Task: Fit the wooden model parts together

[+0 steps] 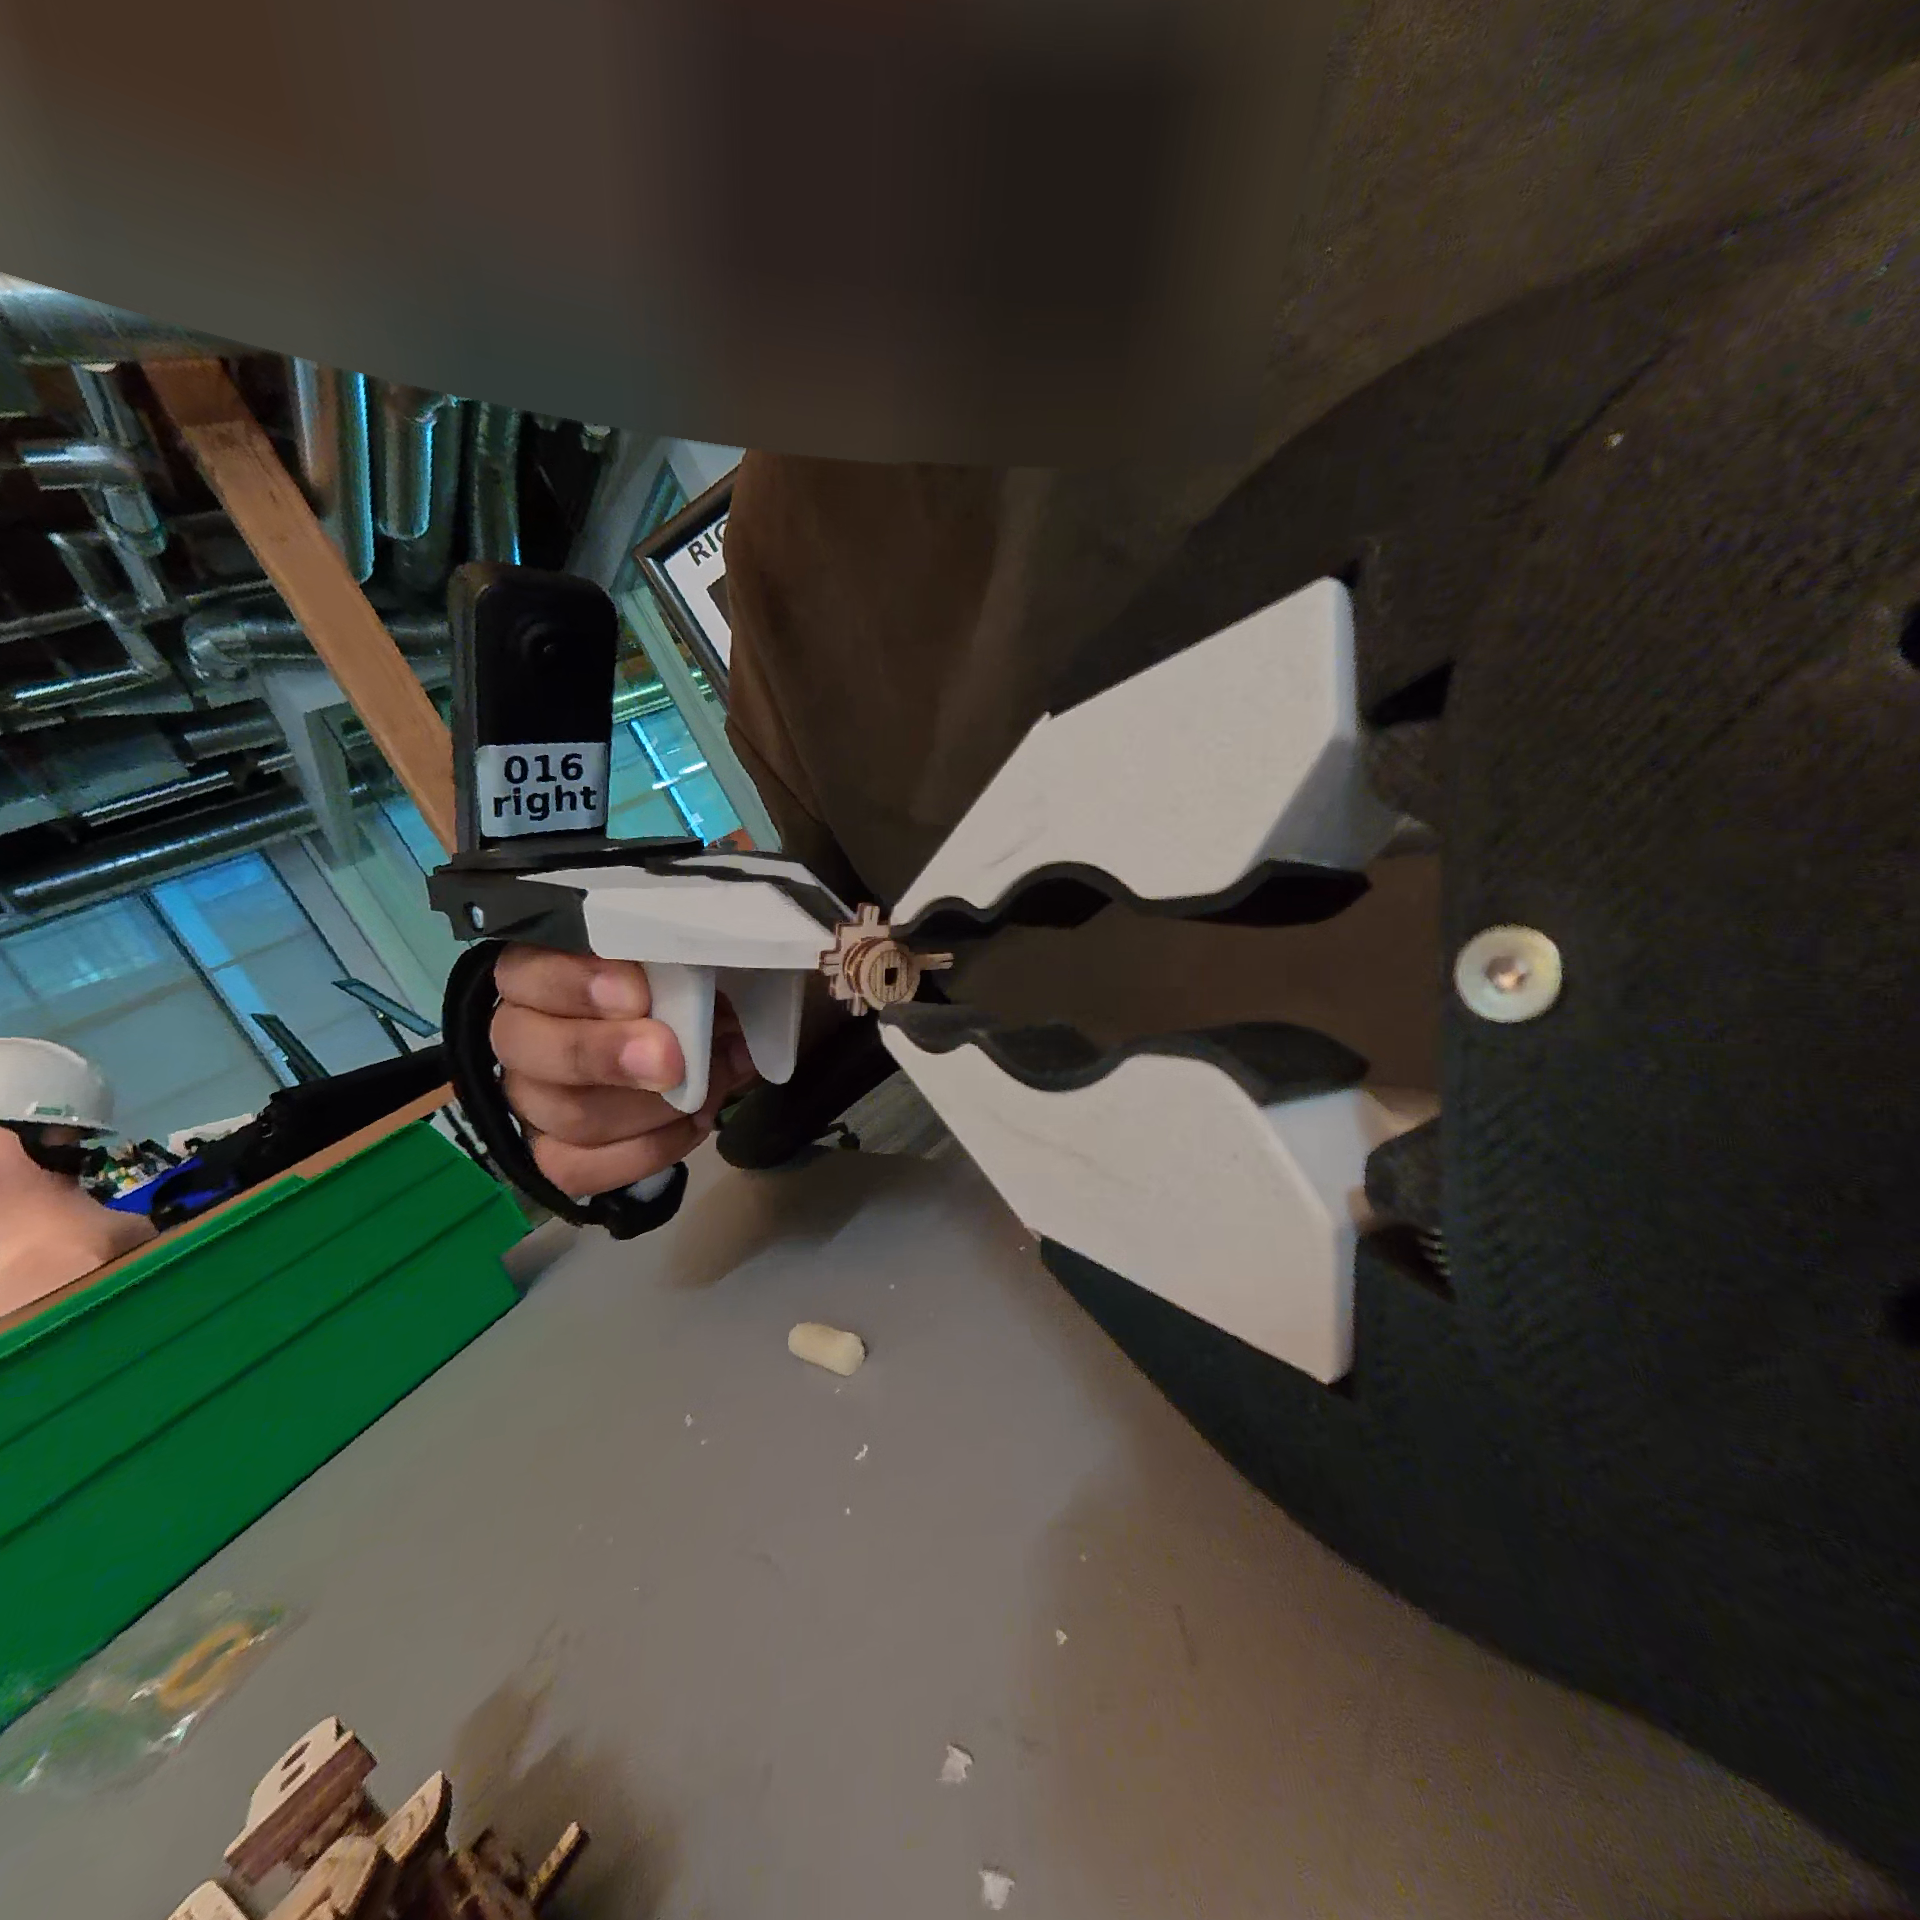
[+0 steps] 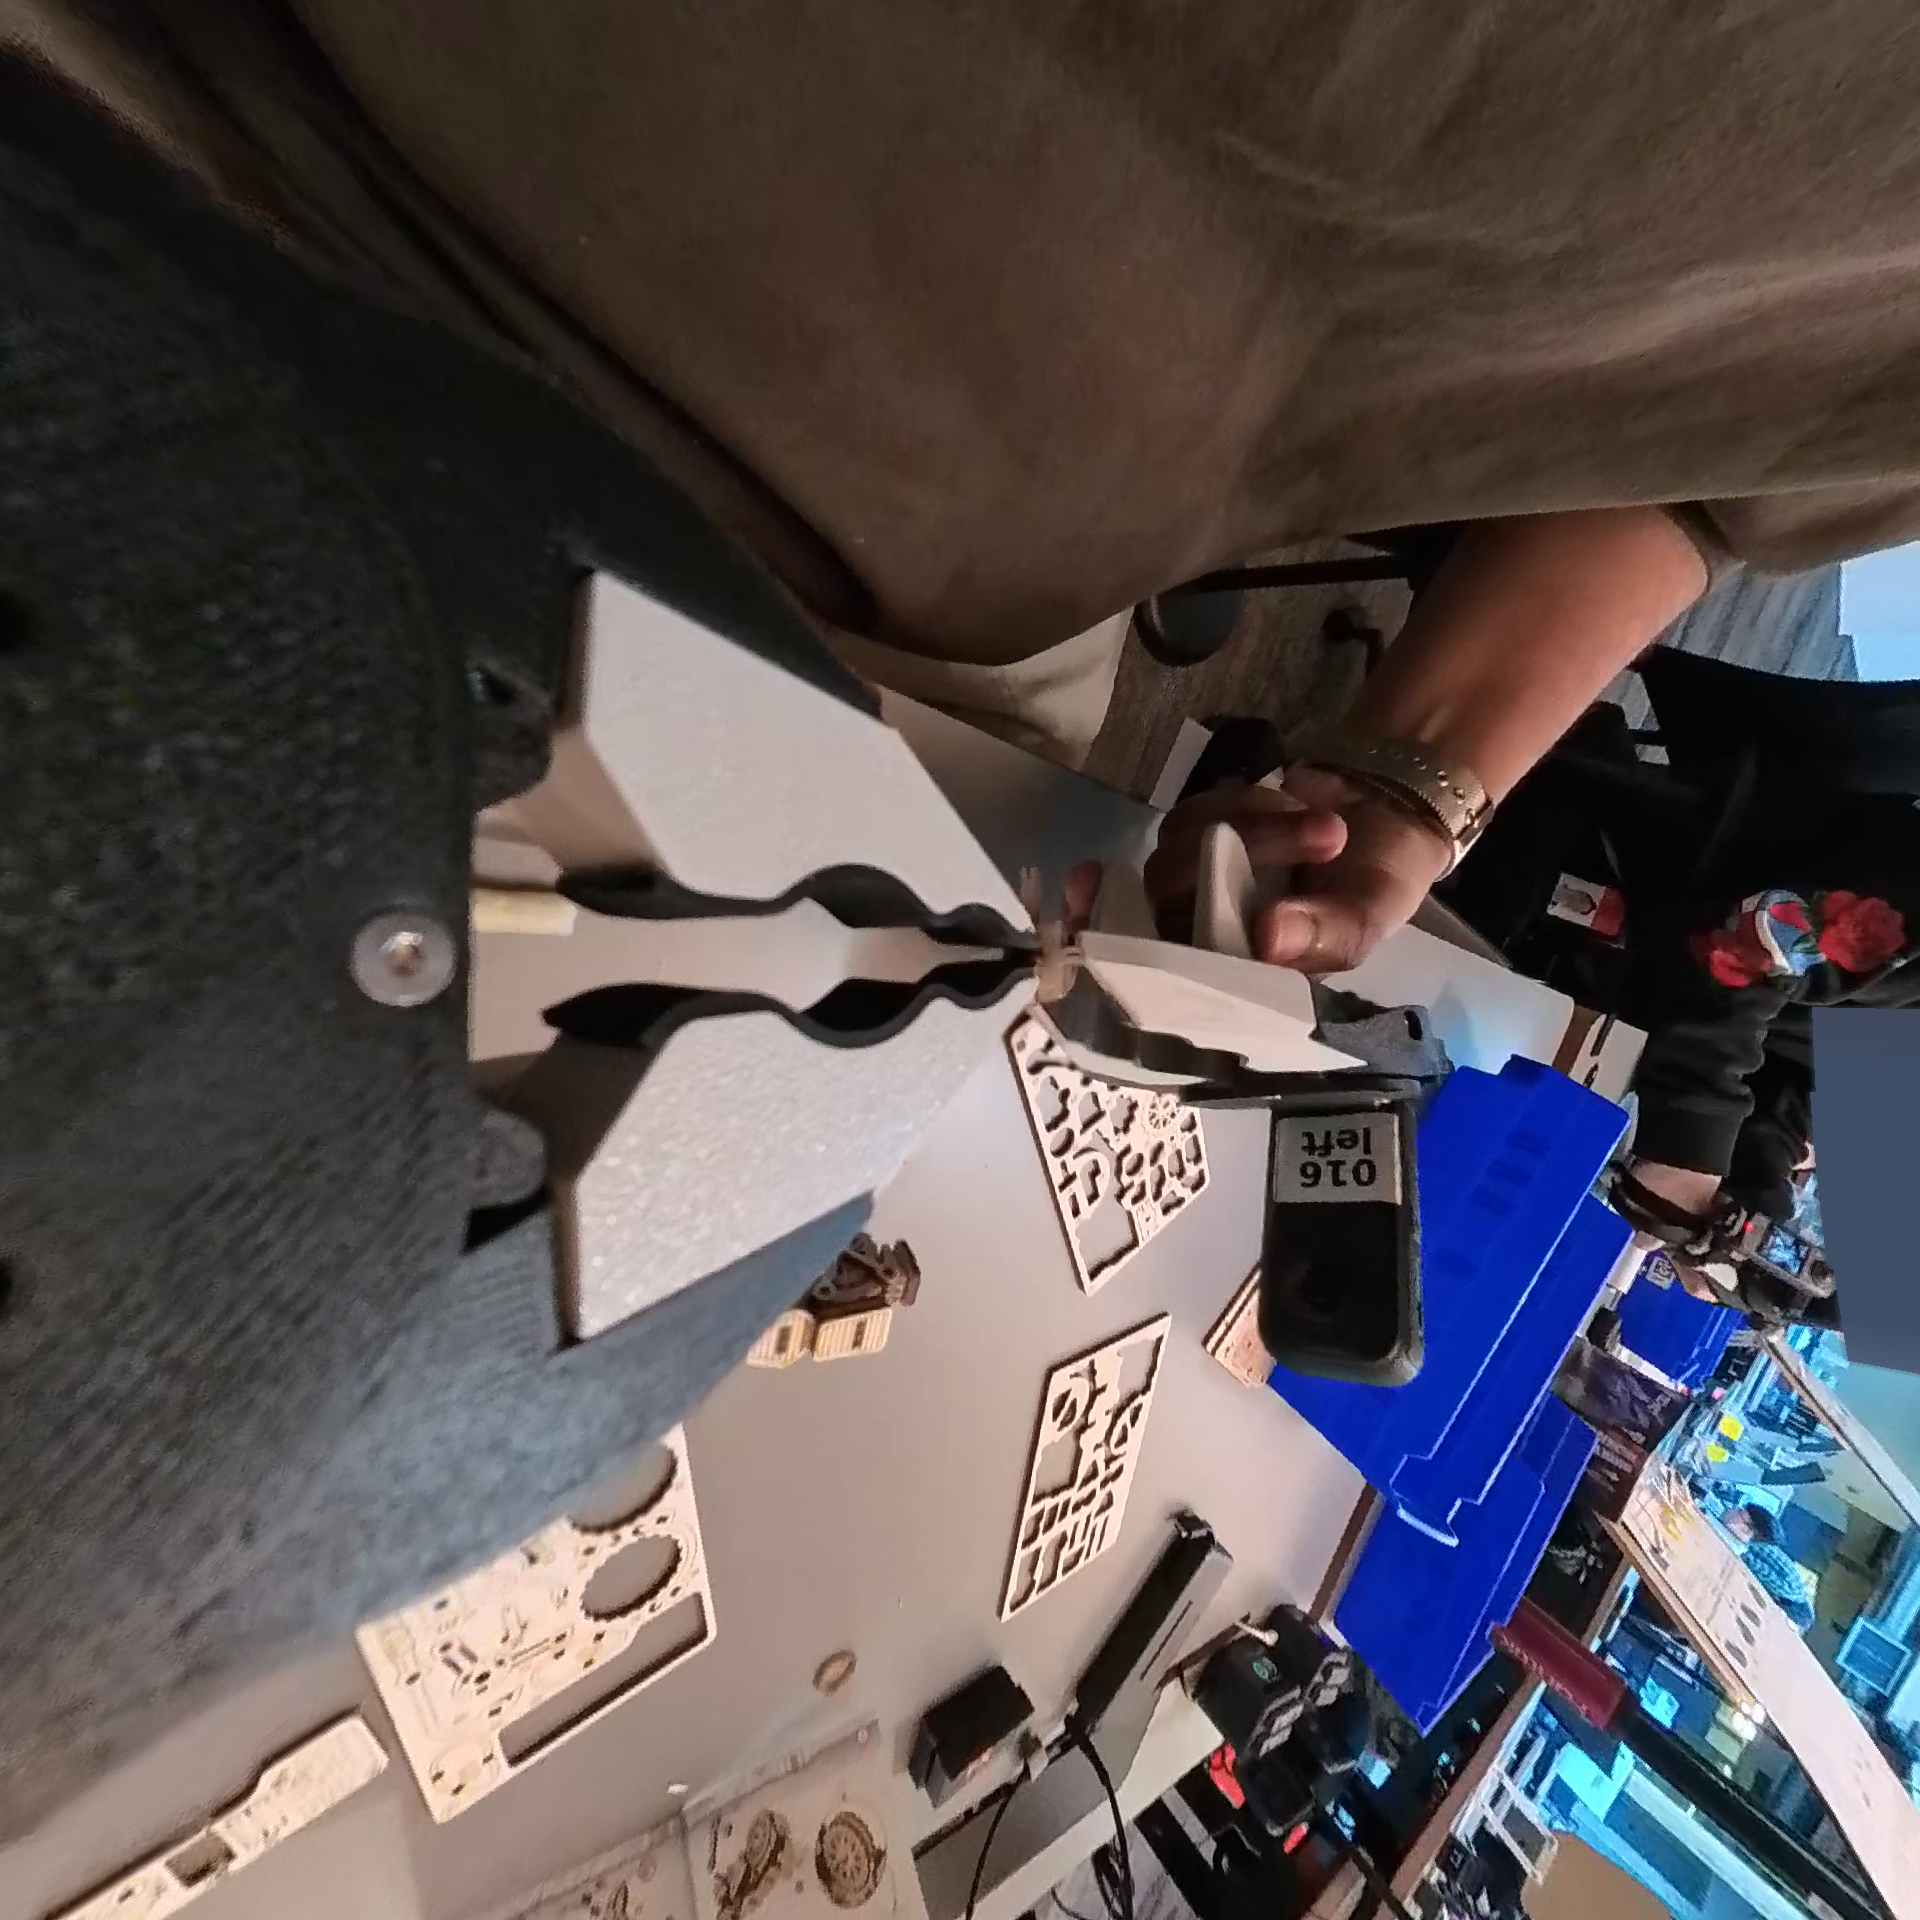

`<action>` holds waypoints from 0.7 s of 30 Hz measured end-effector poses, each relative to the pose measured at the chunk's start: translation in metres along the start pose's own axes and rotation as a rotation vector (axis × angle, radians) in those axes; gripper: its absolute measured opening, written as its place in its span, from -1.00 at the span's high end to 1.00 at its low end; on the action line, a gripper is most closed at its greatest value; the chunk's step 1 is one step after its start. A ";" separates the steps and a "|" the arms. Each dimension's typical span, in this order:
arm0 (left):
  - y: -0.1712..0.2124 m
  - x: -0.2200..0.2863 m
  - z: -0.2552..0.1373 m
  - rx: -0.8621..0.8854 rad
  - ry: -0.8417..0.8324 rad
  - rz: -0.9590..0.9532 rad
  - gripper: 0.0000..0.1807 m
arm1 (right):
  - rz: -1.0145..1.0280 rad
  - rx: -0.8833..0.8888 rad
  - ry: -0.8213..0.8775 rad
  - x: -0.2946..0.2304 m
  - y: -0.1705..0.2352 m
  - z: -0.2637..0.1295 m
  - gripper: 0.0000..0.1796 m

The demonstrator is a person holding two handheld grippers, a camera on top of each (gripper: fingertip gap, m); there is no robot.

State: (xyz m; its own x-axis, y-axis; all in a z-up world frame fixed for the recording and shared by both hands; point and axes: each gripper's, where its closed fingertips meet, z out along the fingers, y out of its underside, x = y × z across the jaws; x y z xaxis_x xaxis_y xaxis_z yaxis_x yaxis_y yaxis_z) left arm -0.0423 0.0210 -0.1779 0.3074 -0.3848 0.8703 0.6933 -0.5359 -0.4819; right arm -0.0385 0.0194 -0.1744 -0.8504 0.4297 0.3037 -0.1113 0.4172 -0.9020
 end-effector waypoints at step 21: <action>0.024 0.003 0.013 -0.105 0.071 -0.074 0.92 | 0.062 0.039 -0.079 -0.022 0.000 -0.006 1.00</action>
State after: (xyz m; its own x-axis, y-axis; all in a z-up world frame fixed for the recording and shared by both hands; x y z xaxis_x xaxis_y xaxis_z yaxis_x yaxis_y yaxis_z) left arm -0.0167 0.0168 -0.1858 0.2080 -0.3916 0.8963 0.6396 -0.6388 -0.4276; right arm -0.0165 0.0145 -0.1798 -0.8938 0.3890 0.2231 -0.0758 0.3593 -0.9302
